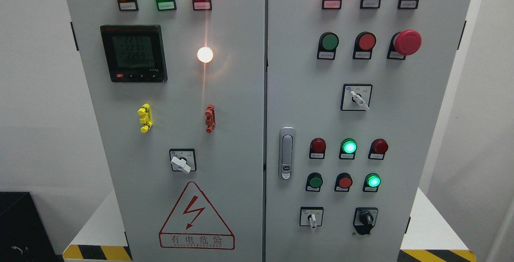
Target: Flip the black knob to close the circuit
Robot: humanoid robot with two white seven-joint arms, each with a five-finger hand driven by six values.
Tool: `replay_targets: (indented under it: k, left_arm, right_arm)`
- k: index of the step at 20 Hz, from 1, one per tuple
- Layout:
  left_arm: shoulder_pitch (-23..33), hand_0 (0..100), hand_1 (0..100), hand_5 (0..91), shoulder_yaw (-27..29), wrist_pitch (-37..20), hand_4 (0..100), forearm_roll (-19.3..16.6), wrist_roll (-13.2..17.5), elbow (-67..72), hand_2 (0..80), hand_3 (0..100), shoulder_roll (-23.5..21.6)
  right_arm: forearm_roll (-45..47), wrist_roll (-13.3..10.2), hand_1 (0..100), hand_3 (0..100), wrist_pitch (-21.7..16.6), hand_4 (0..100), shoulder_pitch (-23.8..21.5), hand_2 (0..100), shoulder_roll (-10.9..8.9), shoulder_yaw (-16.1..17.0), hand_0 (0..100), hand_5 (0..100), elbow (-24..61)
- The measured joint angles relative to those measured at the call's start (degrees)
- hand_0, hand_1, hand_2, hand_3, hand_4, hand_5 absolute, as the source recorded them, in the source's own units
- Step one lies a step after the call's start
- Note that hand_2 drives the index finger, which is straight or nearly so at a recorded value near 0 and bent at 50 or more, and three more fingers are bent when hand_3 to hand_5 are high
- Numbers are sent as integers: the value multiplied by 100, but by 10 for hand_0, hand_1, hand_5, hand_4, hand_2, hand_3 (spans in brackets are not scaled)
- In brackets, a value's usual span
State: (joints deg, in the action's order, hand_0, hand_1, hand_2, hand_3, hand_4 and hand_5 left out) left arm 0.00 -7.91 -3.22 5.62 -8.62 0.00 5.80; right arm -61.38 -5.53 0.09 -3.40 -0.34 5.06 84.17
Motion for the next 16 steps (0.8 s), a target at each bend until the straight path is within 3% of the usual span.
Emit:
replay_targets:
  k: [5,16]
  left_arm:
    - [0,120,556,0,0,0,0,0,0,0,0,0,0]
    - [0,120,556,0,0,0,0,0,0,0,0,0,0]
  right_arm:
    - [-270,-15,30,1000,220,965,201,890,12,9,0,1000,258]
    - [-574,216,35,1000,418,969,711,892,26,-1,0,1000,547]
